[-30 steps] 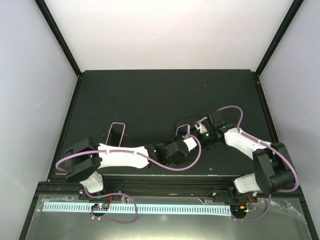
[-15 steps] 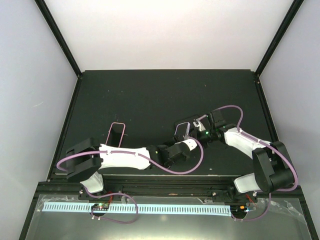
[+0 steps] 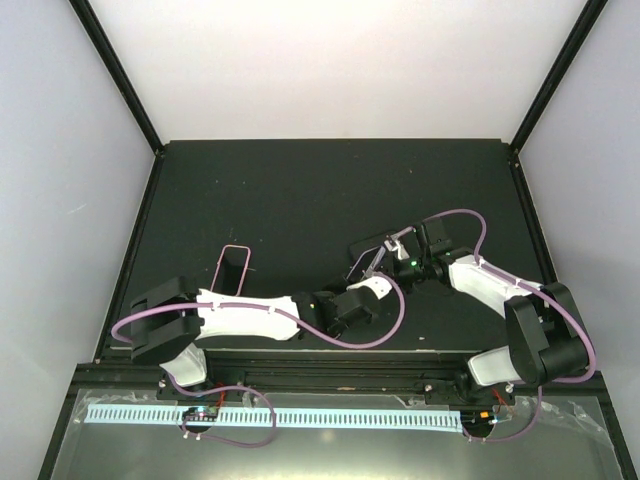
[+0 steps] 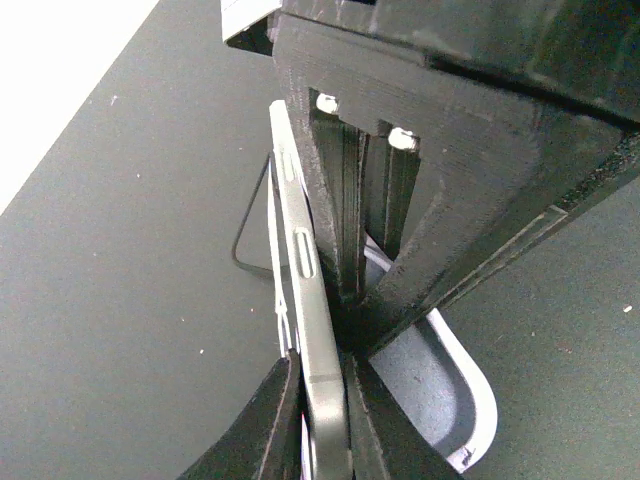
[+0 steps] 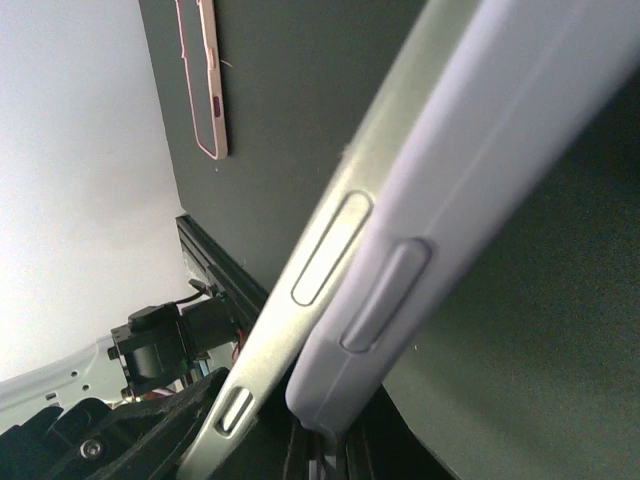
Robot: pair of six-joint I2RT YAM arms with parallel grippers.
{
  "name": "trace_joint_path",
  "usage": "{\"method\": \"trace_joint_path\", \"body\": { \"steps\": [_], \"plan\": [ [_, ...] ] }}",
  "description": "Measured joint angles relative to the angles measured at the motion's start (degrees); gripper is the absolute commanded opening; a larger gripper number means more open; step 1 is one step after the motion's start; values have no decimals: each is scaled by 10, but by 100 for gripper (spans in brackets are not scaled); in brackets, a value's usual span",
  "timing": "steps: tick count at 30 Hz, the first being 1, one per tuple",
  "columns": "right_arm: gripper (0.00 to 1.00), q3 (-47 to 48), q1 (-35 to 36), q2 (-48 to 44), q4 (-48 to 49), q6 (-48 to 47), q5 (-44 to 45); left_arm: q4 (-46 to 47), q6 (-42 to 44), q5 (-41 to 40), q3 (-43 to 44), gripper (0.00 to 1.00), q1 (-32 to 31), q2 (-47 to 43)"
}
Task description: Take the phone out of the phone case
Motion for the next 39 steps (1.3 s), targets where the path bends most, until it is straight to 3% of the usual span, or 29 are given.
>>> {"method": "trace_joint_path", "body": {
  "steps": [23, 39],
  "plan": [
    [1, 16, 4, -14, -43, -36, 27, 45, -63, 57, -42, 1, 21, -40],
    [1, 35, 3, -38, -121, -134, 162, 66, -91, 78, -89, 1, 70, -130]
  ]
}}
